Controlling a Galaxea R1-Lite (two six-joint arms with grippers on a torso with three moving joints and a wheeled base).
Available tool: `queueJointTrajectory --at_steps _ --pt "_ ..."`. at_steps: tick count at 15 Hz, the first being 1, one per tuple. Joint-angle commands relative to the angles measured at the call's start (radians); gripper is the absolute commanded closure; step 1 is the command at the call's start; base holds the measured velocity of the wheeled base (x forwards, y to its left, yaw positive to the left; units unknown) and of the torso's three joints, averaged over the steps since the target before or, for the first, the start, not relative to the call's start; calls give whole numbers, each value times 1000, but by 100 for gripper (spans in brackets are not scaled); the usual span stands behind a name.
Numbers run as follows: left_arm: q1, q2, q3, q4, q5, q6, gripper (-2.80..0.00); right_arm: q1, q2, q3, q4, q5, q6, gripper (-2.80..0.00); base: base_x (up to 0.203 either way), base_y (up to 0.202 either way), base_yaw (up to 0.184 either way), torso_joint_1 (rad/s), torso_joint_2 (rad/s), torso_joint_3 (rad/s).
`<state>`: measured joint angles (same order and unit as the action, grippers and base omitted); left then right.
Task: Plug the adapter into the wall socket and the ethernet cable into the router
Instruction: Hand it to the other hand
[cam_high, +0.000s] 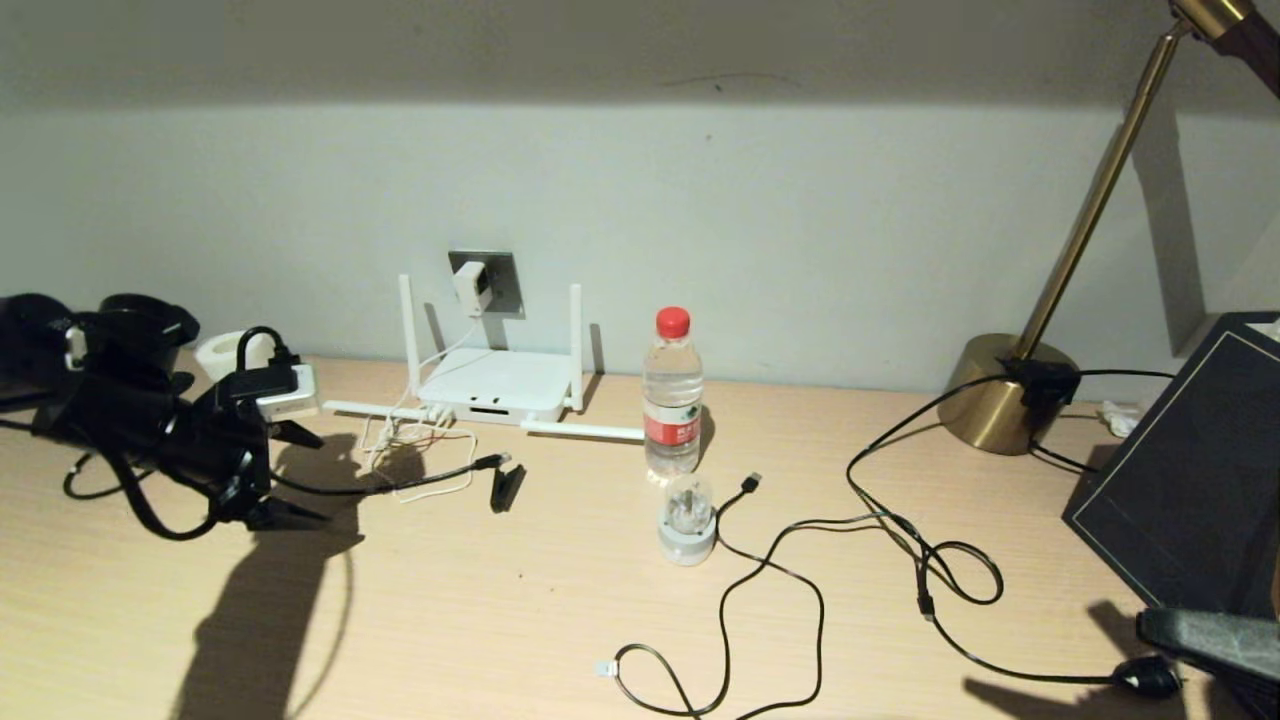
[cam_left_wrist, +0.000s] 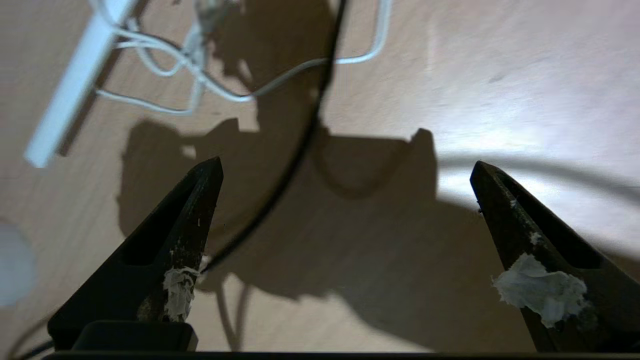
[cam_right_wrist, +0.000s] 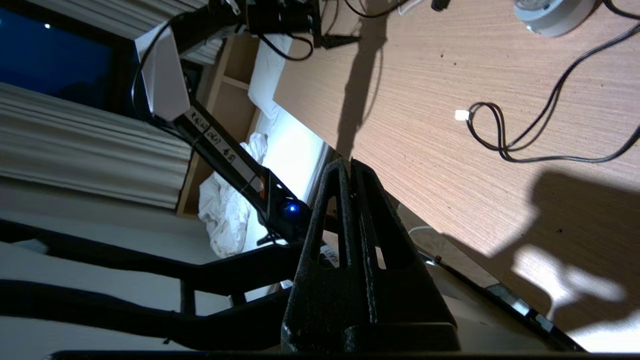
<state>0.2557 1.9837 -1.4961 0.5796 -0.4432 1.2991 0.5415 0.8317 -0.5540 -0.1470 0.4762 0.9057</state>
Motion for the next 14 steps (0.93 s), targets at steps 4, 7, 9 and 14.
queueJointTrajectory --at_steps 4,7,9,14 --pt "8 99 -90 -4 7 64 -280 0 22 5 -16 23 4 0 0 0 0 0 0 0" --pt "17 127 -114 -3 12 75 -280 0 24 26 -16 24 7 0 0 0 0 0 0 0" --pt "28 175 -167 6 11 128 -280 0 22 47 -36 24 8 0 0 0 0 0 0 0" --pt "38 246 -269 11 9 152 -280 0 -20 91 -52 24 9 0 0 0 0 0 0 0"
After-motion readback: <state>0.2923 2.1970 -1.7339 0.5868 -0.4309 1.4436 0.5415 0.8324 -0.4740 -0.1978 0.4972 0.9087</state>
